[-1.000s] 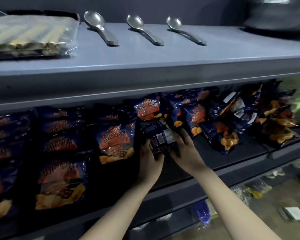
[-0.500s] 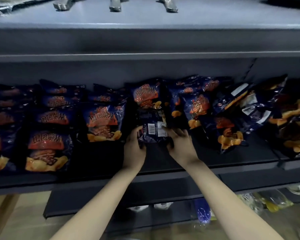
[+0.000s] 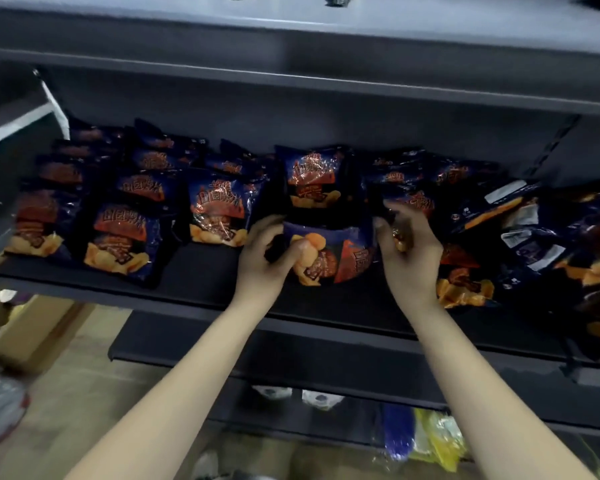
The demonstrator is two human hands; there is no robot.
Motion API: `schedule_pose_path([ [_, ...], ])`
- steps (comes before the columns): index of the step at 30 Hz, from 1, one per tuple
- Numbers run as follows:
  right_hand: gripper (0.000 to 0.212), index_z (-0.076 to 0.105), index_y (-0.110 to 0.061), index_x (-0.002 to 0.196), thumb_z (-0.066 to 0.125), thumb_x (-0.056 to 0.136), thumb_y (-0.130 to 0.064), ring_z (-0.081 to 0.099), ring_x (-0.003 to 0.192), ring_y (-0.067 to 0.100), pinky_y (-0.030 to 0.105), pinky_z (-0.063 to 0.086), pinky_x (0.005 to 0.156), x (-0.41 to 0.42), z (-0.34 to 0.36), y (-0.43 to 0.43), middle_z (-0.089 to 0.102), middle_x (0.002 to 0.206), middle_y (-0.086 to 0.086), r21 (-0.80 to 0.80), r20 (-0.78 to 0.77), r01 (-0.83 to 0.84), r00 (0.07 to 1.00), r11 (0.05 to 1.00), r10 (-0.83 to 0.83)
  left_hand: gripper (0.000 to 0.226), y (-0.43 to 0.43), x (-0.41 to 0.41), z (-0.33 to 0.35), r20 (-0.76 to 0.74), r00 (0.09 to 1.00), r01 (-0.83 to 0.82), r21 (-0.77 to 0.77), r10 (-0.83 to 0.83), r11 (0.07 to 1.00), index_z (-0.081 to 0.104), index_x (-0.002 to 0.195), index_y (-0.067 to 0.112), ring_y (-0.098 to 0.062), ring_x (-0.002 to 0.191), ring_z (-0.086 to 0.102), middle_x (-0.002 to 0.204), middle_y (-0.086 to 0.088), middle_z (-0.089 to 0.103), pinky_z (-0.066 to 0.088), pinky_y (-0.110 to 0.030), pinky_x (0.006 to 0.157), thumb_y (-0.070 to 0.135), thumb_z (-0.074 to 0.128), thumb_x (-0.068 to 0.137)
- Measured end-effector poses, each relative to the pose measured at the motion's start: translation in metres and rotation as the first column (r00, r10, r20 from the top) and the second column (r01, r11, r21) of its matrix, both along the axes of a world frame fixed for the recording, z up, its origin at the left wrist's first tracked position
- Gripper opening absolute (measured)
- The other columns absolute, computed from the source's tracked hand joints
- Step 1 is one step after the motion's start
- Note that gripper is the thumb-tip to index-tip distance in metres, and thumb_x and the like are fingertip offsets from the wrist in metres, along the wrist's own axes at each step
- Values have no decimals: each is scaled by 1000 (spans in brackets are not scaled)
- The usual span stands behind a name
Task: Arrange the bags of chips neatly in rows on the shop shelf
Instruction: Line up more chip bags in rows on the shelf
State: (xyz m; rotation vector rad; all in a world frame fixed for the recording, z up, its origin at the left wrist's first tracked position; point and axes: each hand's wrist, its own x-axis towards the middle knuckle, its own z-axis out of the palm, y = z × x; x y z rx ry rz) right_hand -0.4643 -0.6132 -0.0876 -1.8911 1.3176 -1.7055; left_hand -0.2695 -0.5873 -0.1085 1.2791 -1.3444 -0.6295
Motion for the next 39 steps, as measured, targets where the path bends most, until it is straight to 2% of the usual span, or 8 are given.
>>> schedule_pose_path([
  [4, 37, 47, -24, 124, 60, 90, -17, 54, 86, -14, 13, 47, 81, 3, 16, 12, 54, 96, -15, 277, 298, -256, 939, 926, 170, 7, 3, -5, 21, -334, 942, 51, 99, -15, 994, 60, 87, 27, 3, 80, 58, 83, 11, 62, 44, -13, 77, 22, 58, 91],
  [8, 35, 49, -36, 116, 64, 87, -25, 59, 98, -11, 8, 44, 82, 6, 2, 20, 63, 109, -19, 567, 172, -480, 864, 669, 473, 19, 4, 0, 25, -547, 837, 94, 189, 25, 978, 66, 78, 26, -9, 66, 59, 72, 3, 60, 50, -22, 60, 26, 54, 93],
  [13, 30, 55, -29, 109, 66, 85, -12, 59, 87, -17, 2, 43, 75, 28, -13, 25, 64, 100, -17, 552, 243, -465, 883, 692, 401, 20, 10, 14, 17, -590, 804, 111, 270, 73, 956, 63, 94, 11, -16, 52, 55, 59, 2, 57, 49, -29, 49, 29, 55, 93],
  [18, 30, 58, -30, 107, 68, 84, -13, 61, 94, -8, 14, 46, 85, 52, -8, 20, 67, 103, -15, 539, 244, -445, 895, 715, 373, 35, 4, 50, 26, -462, 885, 84, 286, 61, 955, 54, 114, 9, -26, 100, 62, 102, -7, 63, 50, -34, 82, 23, 67, 84],
  [22, 33, 60, -34, 109, 72, 82, -20, 60, 100, -7, 11, 44, 88, 69, 10, 11, 67, 105, -19, 578, 70, -436, 869, 690, 490, 61, 4, 88, 60, 27, 999, -45, 79, 43, 996, 43, 132, 23, -3, 118, 47, 132, 7, 50, 37, -23, 102, 19, 72, 79],
  [25, 39, 60, -31, 118, 73, 81, -26, 57, 104, -9, 8, 42, 90, 93, 26, 11, 66, 111, -20, 649, -101, -417, 783, 637, 614, 80, 10, 110, 78, 245, 949, 138, 252, -201, 958, 37, 137, 33, 2, 120, 40, 128, 19, 47, 31, -20, 102, 40, 78, 68],
  [33, 57, 51, -34, 128, 75, 77, -25, 61, 106, 1, 23, 51, 89, 136, 26, 25, 65, 115, -9, 550, 5, -389, 887, 739, 462, 34, 24, 148, 46, -33, 953, 297, 310, -302, 903, 56, 99, 37, 20, 82, 56, 97, 20, 63, 41, 0, 71, 18, 74, 77],
  [39, 51, 48, -39, 118, 75, 78, -20, 64, 106, 12, 34, 55, 86, 161, 6, 39, 64, 119, -3, 685, 229, -468, 866, 558, 445, 23, 23, 166, 31, -243, 959, 201, 228, -144, 953, 55, 90, 28, 8, 79, 54, 81, 16, 58, 41, -5, 71, 19, 73, 78],
])
